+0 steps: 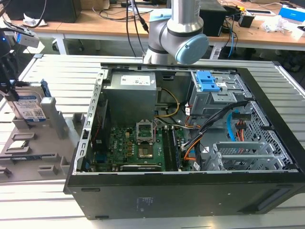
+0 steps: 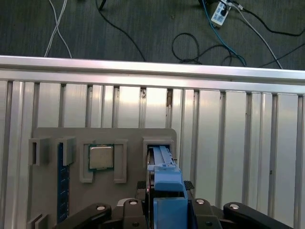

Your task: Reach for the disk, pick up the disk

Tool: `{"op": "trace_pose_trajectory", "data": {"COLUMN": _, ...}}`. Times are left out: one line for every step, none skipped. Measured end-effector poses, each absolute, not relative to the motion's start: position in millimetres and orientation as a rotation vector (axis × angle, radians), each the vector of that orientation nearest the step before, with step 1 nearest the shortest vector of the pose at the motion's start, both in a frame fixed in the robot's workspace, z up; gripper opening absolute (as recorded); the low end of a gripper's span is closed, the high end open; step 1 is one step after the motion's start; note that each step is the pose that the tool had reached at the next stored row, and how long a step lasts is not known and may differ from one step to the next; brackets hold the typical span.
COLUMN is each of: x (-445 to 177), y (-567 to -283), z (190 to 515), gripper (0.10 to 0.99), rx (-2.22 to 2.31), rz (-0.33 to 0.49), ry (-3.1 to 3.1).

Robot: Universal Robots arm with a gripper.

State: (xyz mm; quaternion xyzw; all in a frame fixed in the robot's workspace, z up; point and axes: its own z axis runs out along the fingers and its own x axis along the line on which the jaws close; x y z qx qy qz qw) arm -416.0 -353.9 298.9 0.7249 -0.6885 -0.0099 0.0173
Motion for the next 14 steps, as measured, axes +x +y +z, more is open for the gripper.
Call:
{"op": "trace_pose_trajectory", "data": {"x": -416.0, "y": -353.9, "z": 300.8, "gripper": 0.369, "rx": 2.253, "rz": -0.031, "ry": -2.140}}
{"op": "trace_pose_trajectory", "data": {"x": -416.0, "y": -353.9, "z": 303.3, "gripper": 0.369, "rx": 2.253, "rz": -0.031, "ry": -2.140}}
{"op": "trace_pose_trajectory", "data": {"x": -416.0, "y": -353.9, "z": 306.0, "gripper": 0.369, "rx": 2.253, "rz": -0.031, "ry": -2.139}}
{"op": "trace_pose_trajectory", "data": {"x": -416.0, "y": -353.9, "z": 307.6, "gripper": 0.369, "rx": 2.253, "rz": -0.031, "ry": -2.139}}
{"op": "trace_pose_trajectory", "data": {"x": -416.0, "y": -353.9, "z": 309.1, "gripper": 0.369, "rx": 2.253, "rz": -0.031, "ry": -2.140}}
{"op": "trace_pose_trajectory", "data": {"x": -416.0, "y": -353.8, "z": 310.5, "gripper": 0.369, "rx": 2.253, "rz": -0.031, "ry": -2.140}}
{"op": "trace_pose_trajectory", "data": {"x": -416.0, "y": -353.8, "z": 312.0, "gripper": 0.369, "rx": 2.253, "rz": -0.031, "ry": -2.139}}
{"op": "trace_pose_trajectory", "data": {"x": -416.0, "y": -353.8, "z": 314.0, "gripper": 0.369, "rx": 2.253, "rz": -0.031, "ry": -2.140}}
{"op": "trace_pose_trajectory", "data": {"x": -416.0, "y": -353.7, "z": 315.3, "gripper": 0.369, "rx": 2.253, "rz": -0.031, "ry": -2.140}}
{"op": "trace_pose_trajectory", "data": {"x": -416.0, "y": -353.7, "z": 317.1, "gripper": 0.369, "rx": 2.253, "rz": -0.031, "ry": -2.139}}
{"op": "trace_pose_trajectory", "data": {"x": -416.0, "y": -353.7, "z": 318.4, "gripper": 0.369, "rx": 2.253, "rz": -0.031, "ry": -2.140}}
{"op": "trace_pose_trajectory", "data": {"x": -416.0, "y": -353.6, "z": 320.4, "gripper": 0.369, "rx": 2.253, "rz": -0.031, "ry": -2.139}}
{"op": "trace_pose_trajectory", "data": {"x": -416.0, "y": -353.6, "z": 322.0, "gripper": 0.369, "rx": 2.253, "rz": -0.031, "ry": -2.140}}
{"op": "trace_pose_trajectory", "data": {"x": -416.0, "y": -353.6, "z": 323.3, "gripper": 0.369, "rx": 2.253, "rz": -0.031, "ry": -2.140}}
